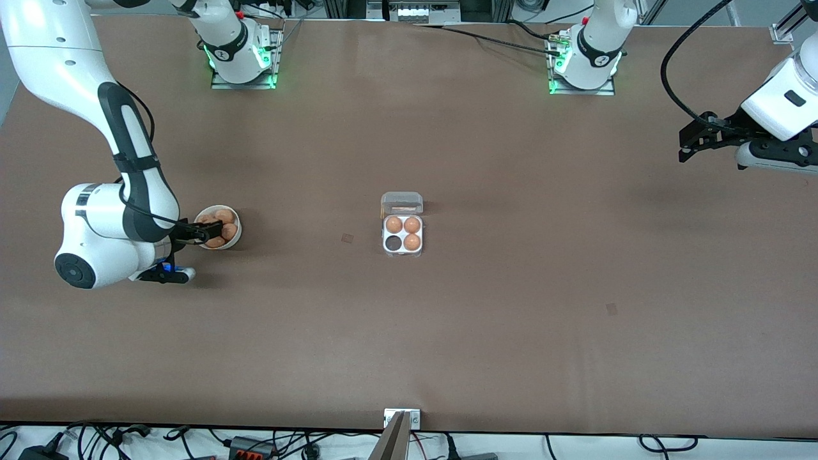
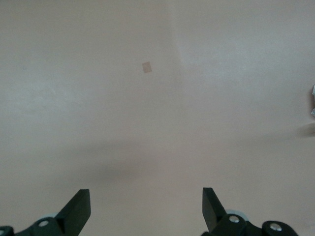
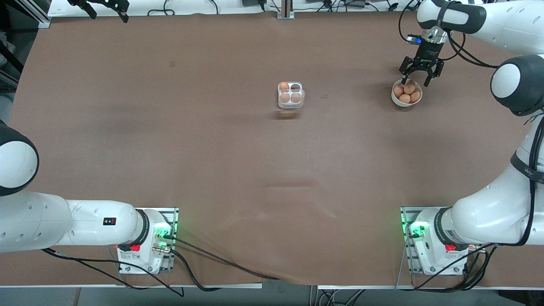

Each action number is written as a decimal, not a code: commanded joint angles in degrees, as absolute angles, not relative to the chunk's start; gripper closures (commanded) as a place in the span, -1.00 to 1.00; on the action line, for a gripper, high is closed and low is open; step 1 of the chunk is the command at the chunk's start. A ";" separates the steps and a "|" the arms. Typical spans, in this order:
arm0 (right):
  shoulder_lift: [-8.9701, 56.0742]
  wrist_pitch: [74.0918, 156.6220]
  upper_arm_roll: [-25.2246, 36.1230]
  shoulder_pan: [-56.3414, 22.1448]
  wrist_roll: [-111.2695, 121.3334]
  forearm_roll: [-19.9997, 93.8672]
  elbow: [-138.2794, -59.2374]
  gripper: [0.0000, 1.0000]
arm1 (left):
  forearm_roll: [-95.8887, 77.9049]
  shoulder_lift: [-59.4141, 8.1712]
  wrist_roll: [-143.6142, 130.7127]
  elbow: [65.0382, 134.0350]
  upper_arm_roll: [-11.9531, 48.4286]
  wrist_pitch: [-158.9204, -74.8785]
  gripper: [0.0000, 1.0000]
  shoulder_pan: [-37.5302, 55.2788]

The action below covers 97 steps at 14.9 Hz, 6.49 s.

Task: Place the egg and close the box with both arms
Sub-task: 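Lower the right gripper and grasp one brown egg from the bowl, then lift the egg and carry it toward the clear egg carton, then lower the egg into the empty carton slot and open the right gripper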

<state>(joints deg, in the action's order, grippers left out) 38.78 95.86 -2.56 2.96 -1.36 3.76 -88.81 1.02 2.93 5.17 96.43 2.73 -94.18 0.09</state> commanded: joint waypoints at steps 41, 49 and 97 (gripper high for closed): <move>29.99 95.78 -3.34 -5.26 -1.58 1.67 -80.05 0.69 | 1.41 1.85 5.63 94.75 2.02 -92.90 -1.00 -0.09; 16.88 129.78 -3.43 -16.95 -1.76 1.76 -105.36 0.70 | 1.67 1.49 5.80 93.96 2.37 -92.90 -1.00 -0.17; 40.43 170.86 4.04 -43.86 -13.01 1.93 -104.59 -1.00 | 1.58 1.41 5.71 93.87 2.64 -92.81 -1.00 -0.09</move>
